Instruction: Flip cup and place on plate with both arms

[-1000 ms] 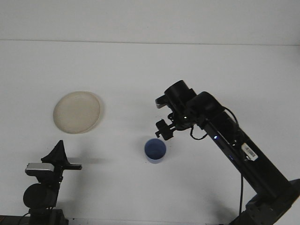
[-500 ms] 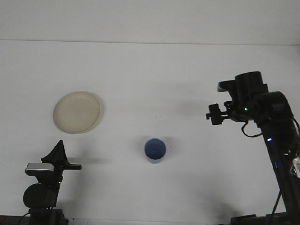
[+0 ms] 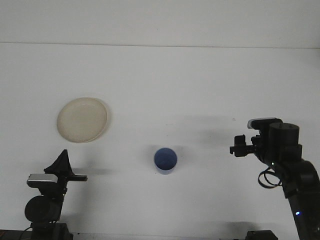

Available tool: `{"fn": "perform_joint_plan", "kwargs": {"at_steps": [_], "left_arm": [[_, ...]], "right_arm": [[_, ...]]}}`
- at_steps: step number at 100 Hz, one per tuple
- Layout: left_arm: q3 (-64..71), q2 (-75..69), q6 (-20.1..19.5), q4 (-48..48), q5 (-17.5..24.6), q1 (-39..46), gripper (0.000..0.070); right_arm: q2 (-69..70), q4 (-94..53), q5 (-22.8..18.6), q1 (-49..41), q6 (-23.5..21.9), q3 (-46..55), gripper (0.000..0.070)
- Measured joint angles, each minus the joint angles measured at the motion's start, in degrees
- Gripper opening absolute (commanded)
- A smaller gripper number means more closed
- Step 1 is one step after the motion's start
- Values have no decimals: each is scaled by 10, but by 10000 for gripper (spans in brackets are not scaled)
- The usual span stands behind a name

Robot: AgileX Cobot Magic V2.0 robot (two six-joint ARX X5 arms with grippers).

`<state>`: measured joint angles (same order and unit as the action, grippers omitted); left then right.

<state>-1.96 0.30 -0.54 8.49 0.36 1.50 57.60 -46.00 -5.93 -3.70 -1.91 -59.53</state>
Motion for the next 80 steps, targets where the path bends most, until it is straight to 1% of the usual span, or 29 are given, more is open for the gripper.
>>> {"fn": "perform_joint_plan", "kwargs": {"at_steps": [21, 36, 47, 57, 66, 80], "left_arm": [[0, 0, 0, 0, 0, 0, 11], [0, 0, 0, 0, 0, 0, 11], [0, 0, 0, 0, 0, 0, 11], [0, 0, 0, 0, 0, 0, 11], [0, 0, 0, 0, 0, 0, 11], [0, 0, 0, 0, 0, 0, 11]], "right_arm": [[-123, 139, 0, 0, -5, 152, 462], [-200, 249, -11, -5, -5, 231, 462], [-233, 286, -6, -12, -5, 249, 462], [-238, 288, 16, -12, -4, 251, 462], [-234, 289, 27, -11, -4, 253, 462], [-231, 290, 27, -11, -4, 256, 462]]}}
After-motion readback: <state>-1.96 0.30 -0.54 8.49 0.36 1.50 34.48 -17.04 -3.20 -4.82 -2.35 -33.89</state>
